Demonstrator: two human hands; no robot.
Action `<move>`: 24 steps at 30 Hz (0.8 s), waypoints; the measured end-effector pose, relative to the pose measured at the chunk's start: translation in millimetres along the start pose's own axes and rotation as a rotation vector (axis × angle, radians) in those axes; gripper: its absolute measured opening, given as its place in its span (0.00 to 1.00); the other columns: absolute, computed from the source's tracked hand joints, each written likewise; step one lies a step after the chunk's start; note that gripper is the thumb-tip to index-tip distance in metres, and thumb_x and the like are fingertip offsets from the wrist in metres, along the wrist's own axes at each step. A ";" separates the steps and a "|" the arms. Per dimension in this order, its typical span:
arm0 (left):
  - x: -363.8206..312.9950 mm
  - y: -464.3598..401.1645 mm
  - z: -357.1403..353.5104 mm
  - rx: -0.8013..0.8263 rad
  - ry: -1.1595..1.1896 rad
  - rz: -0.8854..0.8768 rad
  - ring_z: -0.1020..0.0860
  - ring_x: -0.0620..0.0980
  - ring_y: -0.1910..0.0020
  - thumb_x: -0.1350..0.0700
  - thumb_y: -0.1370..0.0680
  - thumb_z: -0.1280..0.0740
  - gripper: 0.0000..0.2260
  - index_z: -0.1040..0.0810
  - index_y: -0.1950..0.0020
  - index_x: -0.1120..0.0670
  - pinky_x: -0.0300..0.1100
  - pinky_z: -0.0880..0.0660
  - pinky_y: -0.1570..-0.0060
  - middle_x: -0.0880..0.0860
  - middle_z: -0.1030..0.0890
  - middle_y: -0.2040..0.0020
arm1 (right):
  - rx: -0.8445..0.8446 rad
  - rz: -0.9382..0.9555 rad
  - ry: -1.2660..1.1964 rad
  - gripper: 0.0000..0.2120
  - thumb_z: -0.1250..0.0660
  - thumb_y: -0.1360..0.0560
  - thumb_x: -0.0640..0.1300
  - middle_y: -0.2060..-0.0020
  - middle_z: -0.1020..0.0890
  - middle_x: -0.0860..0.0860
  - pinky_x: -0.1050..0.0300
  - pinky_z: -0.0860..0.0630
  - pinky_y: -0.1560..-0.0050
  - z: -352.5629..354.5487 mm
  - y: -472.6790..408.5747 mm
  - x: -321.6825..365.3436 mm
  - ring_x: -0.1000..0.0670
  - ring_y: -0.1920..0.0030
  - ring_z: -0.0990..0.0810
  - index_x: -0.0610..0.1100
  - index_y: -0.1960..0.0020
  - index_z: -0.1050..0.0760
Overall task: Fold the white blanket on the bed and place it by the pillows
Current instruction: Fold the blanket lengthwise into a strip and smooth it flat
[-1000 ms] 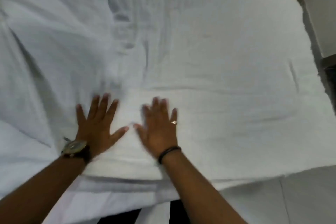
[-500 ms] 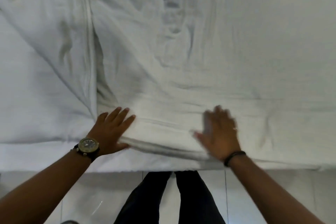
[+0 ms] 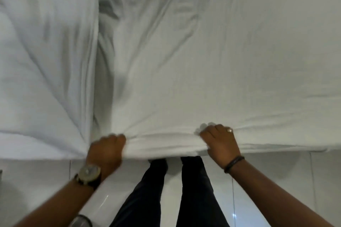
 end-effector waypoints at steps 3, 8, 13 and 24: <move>-6.3 39.7 -45.9 0.124 0.093 0.025 0.23 0.58 0.65 0.42 0.35 0.35 0.27 0.26 0.40 0.55 0.47 0.25 0.76 0.56 0.25 0.52 | 0.155 -0.056 -0.055 0.22 0.34 0.36 0.45 0.44 0.21 0.46 0.48 0.29 0.50 -30.5 26.8 1.5 0.39 0.46 0.22 0.48 0.42 0.23; -17.7 -18.1 15.0 -0.264 0.243 -0.012 0.21 0.62 0.51 0.31 0.28 0.39 0.32 0.21 0.39 0.56 0.53 0.23 0.55 0.59 0.21 0.45 | 0.025 0.053 -0.233 0.30 0.36 0.29 0.57 0.31 0.28 0.42 0.41 0.38 0.31 -4.9 -13.8 59.1 0.38 0.29 0.33 0.44 0.31 0.28; -59.6 -83.8 -1.3 -0.223 0.192 -0.052 0.44 0.62 0.22 0.35 0.23 0.45 0.34 0.37 0.22 0.53 0.60 0.42 0.27 0.60 0.42 0.21 | 0.066 -0.022 -0.067 0.30 0.50 0.20 0.62 0.24 0.38 0.43 0.36 0.44 0.28 -48.7 -64.3 68.3 0.41 0.24 0.42 0.47 0.25 0.36; -53.8 -75.1 -27.2 -0.041 0.141 0.090 0.58 0.62 0.21 0.23 0.30 0.50 0.47 0.51 0.19 0.51 0.69 0.54 0.27 0.58 0.58 0.19 | 0.158 -0.725 -0.026 0.47 0.65 0.28 0.74 0.22 0.48 0.38 0.29 0.51 0.29 -27.2 39.2 -157.8 0.37 0.23 0.51 0.42 0.22 0.45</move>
Point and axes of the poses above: each hand's wrist, its own y-axis away from the middle knuckle, its own z-axis out of the back of the hand, x = y × z, the point moved 9 cm from there along -y, towards the middle knuckle
